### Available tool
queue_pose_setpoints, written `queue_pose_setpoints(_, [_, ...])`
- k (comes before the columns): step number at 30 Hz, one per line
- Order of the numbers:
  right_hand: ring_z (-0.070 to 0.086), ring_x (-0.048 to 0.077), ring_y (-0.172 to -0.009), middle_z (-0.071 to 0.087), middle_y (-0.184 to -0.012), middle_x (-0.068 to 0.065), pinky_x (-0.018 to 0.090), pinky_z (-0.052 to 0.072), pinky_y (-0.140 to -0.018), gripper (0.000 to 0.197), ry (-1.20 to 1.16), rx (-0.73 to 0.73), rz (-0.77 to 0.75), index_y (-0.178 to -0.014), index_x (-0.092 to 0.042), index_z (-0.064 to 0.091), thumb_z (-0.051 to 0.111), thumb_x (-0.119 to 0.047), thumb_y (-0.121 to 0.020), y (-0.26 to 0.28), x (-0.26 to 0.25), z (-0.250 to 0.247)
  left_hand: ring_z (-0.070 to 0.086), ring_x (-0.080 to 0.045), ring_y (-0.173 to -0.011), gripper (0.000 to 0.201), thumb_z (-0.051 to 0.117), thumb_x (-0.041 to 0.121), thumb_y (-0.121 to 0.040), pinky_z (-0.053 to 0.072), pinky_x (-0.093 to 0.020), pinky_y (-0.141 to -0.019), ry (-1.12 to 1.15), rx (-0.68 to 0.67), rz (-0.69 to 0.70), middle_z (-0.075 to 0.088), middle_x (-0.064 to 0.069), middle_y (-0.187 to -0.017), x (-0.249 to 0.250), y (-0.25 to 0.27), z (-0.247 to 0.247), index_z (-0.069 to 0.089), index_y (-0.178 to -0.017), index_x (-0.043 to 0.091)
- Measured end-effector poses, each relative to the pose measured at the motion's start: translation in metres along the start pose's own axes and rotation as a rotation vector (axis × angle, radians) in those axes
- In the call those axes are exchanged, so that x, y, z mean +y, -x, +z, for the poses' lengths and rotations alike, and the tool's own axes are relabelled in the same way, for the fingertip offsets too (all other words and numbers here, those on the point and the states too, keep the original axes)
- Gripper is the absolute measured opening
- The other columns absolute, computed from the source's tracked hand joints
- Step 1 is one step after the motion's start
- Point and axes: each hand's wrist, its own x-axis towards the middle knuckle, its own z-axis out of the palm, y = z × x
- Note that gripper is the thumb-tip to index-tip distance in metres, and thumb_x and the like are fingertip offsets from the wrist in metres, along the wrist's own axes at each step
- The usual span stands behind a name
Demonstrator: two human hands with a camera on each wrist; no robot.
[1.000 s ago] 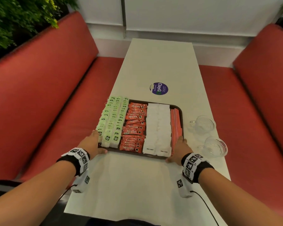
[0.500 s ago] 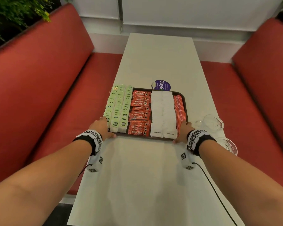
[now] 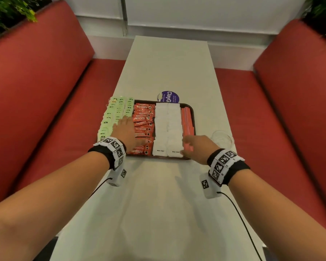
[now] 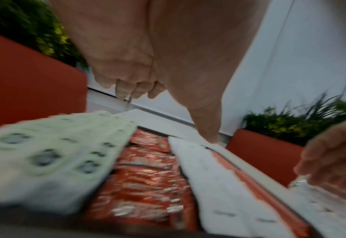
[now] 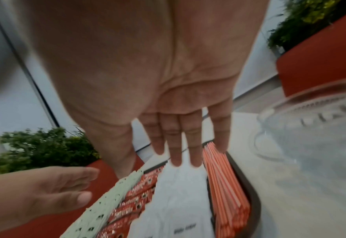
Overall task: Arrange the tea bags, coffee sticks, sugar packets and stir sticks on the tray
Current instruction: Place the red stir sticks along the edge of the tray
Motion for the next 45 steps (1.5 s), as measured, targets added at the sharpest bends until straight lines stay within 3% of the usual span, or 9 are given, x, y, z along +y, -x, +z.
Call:
queue_pose_setpoints(3, [0.06,0.011,-0.099,0.064,-0.109,-0.008,0.026,0.048,-0.086,0.04,-0.032,0.122,-0.078,-0.12,-0.023,0.062,0.071,-0.044,-0.087,0.025,0.03,-0.025,0.025,-0.029,-0.148,0.1,0.066,0.064,-0.082,0.025,-0.045,-0.12,0.089,0.027,0.208,0.022,-0.011,-0.162,0.067,-0.003,0.003,0.021,-0.155,0.013])
queue_pose_setpoints(5, [0.056,0.009,-0.097,0.058,-0.105,-0.011,0.028,0.048,-0.088,0.05,-0.02,0.13,-0.065,-0.117,-0.023,0.061,0.079,-0.048,-0.078,0.037,0.058,-0.036,0.026,-0.026,-0.148,0.092,0.067,0.056,-0.086,0.025,-0.041,-0.12,0.117,-0.018,0.326,0.023,-0.01,-0.162,0.11,-0.004,0.008,0.024,-0.155,0.014])
queue_pose_setpoints(8, [0.053,0.011,-0.105,0.054,-0.116,-0.009,0.026,0.045,-0.091,0.077,0.03,0.068,-0.005,-0.128,-0.026,0.055,0.087,-0.055,-0.063,0.054,0.102,-0.044,0.039,-0.025,-0.141,0.086,0.073,0.047,-0.085,0.034,-0.037,-0.114,0.166,-0.088,0.421,0.034,-0.005,-0.158,0.171,-0.006,0.017,0.03,-0.153,0.017])
queue_pose_setpoints(11, [0.048,0.014,-0.126,0.049,-0.14,-0.007,0.029,0.041,-0.106,0.1,0.081,-0.061,0.024,-0.144,-0.024,0.043,0.089,-0.052,-0.06,0.067,0.133,-0.042,0.045,-0.023,-0.135,0.088,0.079,0.045,-0.08,0.037,-0.034,-0.107,0.154,-0.174,0.475,0.042,-0.002,-0.152,0.217,-0.011,0.029,0.033,-0.151,0.018])
queue_pose_setpoints(16, [0.045,0.017,-0.136,0.044,-0.151,-0.006,0.03,0.037,-0.111,0.107,0.082,-0.183,-0.026,-0.152,-0.023,0.032,0.091,-0.037,-0.064,0.067,0.157,-0.023,0.045,-0.024,-0.135,0.099,0.082,0.05,-0.074,0.037,-0.035,-0.108,0.087,-0.212,0.521,0.045,-0.003,-0.15,0.26,-0.025,0.047,0.032,-0.152,0.016])
queue_pose_setpoints(22, [0.046,0.014,-0.132,0.04,-0.152,-0.007,0.023,0.035,-0.106,0.102,0.037,-0.12,-0.077,-0.153,-0.021,0.035,0.087,-0.043,-0.069,0.052,0.169,-0.012,0.049,-0.025,-0.131,0.095,0.08,0.054,-0.074,0.04,-0.037,-0.106,0.02,-0.19,0.528,0.051,-0.005,-0.145,0.27,-0.051,0.06,0.036,-0.15,0.017])
queue_pose_setpoints(26, [0.045,0.016,-0.133,0.039,-0.153,-0.003,0.026,0.035,-0.107,0.102,-0.024,-0.037,-0.065,-0.153,-0.018,0.034,0.085,-0.048,-0.07,0.032,0.166,-0.009,0.053,-0.023,-0.128,0.098,0.084,0.049,-0.071,0.044,-0.036,-0.104,0.105,-0.166,0.497,0.053,0.0,-0.145,0.262,-0.078,0.055,0.034,-0.15,0.018])
queue_pose_setpoints(32, [0.036,0.019,-0.142,0.033,-0.159,0.002,0.032,0.03,-0.117,0.101,-0.114,0.051,-0.015,-0.155,-0.016,0.029,0.082,-0.047,-0.075,-0.011,0.158,-0.008,0.048,-0.024,-0.134,0.101,0.084,0.041,-0.076,0.037,-0.034,-0.108,0.149,-0.159,0.445,0.044,0.0,-0.153,0.249,-0.126,0.044,0.025,-0.154,0.015])
queue_pose_setpoints(45, [0.035,0.02,-0.143,0.032,-0.159,0.002,0.035,0.031,-0.118,0.1,-0.221,0.089,0.023,-0.156,-0.016,0.028,0.083,-0.042,-0.076,-0.043,0.138,0.001,0.051,-0.022,-0.131,0.102,0.086,0.04,-0.073,0.038,-0.035,-0.108,0.176,-0.166,0.446,0.044,0.002,-0.153,0.244,-0.165,0.044,0.026,-0.152,0.015])
